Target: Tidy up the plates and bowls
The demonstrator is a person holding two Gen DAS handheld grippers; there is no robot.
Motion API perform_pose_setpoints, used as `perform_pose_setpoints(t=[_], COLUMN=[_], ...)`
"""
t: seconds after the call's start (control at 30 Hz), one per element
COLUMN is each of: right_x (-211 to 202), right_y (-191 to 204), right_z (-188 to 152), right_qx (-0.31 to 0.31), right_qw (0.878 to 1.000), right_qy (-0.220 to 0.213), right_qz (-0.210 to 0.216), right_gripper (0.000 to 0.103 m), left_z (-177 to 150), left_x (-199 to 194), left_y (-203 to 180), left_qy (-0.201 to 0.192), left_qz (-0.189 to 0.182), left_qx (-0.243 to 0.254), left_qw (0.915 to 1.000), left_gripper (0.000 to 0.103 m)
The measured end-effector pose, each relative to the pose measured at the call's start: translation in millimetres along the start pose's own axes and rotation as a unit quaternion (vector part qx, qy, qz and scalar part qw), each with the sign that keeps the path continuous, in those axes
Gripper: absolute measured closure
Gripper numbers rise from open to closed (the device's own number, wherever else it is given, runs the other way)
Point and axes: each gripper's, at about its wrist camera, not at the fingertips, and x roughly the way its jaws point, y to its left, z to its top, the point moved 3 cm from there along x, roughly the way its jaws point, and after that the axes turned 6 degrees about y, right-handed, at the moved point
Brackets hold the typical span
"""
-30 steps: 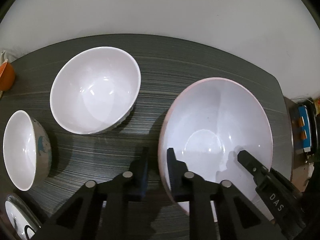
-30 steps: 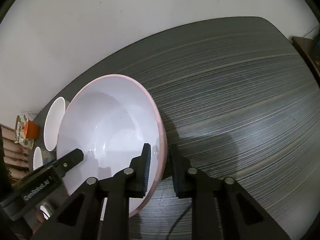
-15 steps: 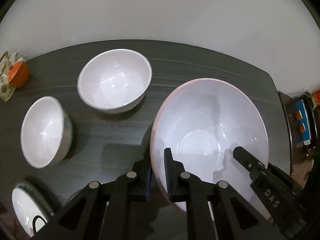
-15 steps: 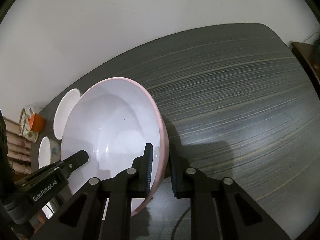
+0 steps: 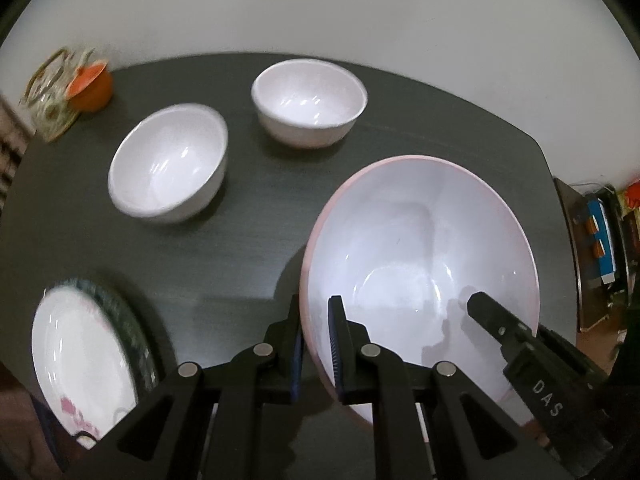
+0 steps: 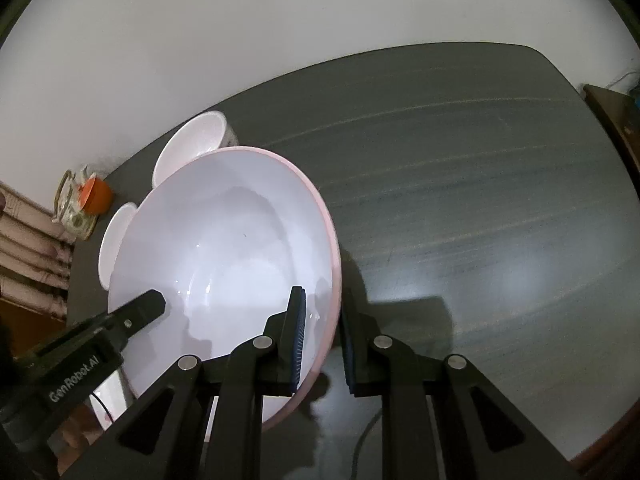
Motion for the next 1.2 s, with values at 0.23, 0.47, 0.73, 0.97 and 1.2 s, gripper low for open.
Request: perform_pose_setpoints(t=[0.23, 0.47, 0.73, 0.97, 1.2], right_x=[-12, -15, -10, -2, 5], right_y=[28, 41, 41, 41, 42], right_z=[-42, -74, -105, -118, -124], right_qx=[-0.019, -0.033, -0.037, -0.038, -0.034], right_qw=[1.000, 0.999, 0.999, 0.999, 0.999], right_qy=[0.001, 0.009, 0.021, 0.029, 0.039], right_qz=[0.000, 0.000, 0.004, 0.004, 0.005], right_gripper=[0.085, 0.084, 0.084, 0.084, 0.083], left_z=[-31, -58, -75, -79, -81], left_x=[-9, -6, 3, 9, 15], left_y=[18, 35, 46, 51, 53], left_qy=[0.002, 0.006, 0.001, 0.000, 0.006], left_qz=[0.009, 0.013, 0.020, 0.029, 0.034], left_qx=[0.000, -0.005, -0.011, -0.016, -0.018], left_qw=[1.0000, 0.9999, 0.9997, 0.9995, 0.9993], left_gripper=[0.091, 0.091, 0.091, 0.091, 0.091])
